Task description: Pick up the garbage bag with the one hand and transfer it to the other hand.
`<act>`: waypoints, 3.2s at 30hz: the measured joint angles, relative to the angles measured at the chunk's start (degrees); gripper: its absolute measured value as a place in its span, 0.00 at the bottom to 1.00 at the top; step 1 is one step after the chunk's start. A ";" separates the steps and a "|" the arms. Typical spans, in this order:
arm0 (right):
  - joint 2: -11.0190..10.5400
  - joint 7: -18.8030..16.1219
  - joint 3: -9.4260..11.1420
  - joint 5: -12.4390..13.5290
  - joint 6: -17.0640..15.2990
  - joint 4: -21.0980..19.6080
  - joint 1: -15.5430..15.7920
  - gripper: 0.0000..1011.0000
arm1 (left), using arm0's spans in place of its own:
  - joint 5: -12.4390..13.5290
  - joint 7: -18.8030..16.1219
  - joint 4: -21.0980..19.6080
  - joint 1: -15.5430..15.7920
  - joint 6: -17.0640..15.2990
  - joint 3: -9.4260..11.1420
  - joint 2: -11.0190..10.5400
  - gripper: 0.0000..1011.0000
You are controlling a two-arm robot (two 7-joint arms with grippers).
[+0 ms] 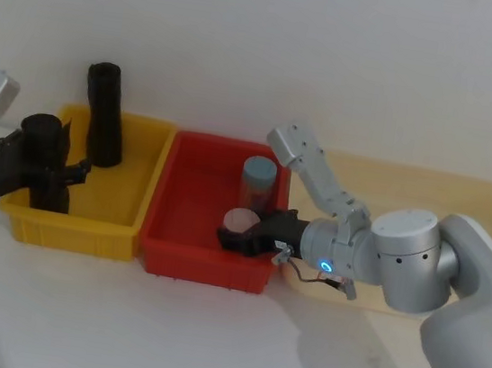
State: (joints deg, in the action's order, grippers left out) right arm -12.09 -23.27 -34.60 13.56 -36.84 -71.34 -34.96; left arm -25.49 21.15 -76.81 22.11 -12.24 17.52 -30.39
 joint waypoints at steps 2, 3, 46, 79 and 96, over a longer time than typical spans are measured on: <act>0.03 -0.04 0.00 -0.02 -0.01 0.04 -0.01 0.71 | 0.00 0.00 0.00 0.00 0.00 0.00 0.00 0.99; 0.04 -0.05 0.00 -0.03 -0.01 0.05 -0.01 0.69 | 0.00 0.00 0.00 0.00 0.00 0.00 0.00 0.99; 0.08 -0.19 0.08 -0.15 -0.08 0.15 -0.11 0.64 | 0.14 0.02 -0.01 0.13 0.04 -0.01 0.05 0.43; -4.94 8.20 4.59 -7.08 -2.79 -16.90 -0.99 0.64 | -2.19 7.82 -4.91 10.50 4.73 0.16 3.35 0.43; -7.43 16.46 7.61 -13.07 -9.64 -22.62 0.49 0.64 | -5.32 17.81 1.53 18.99 6.63 5.13 8.15 0.43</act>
State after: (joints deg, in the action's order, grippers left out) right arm -19.52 -6.81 -26.98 0.49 -46.48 -93.96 -34.47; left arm -30.80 38.97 -75.27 41.10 -5.61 22.65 -22.24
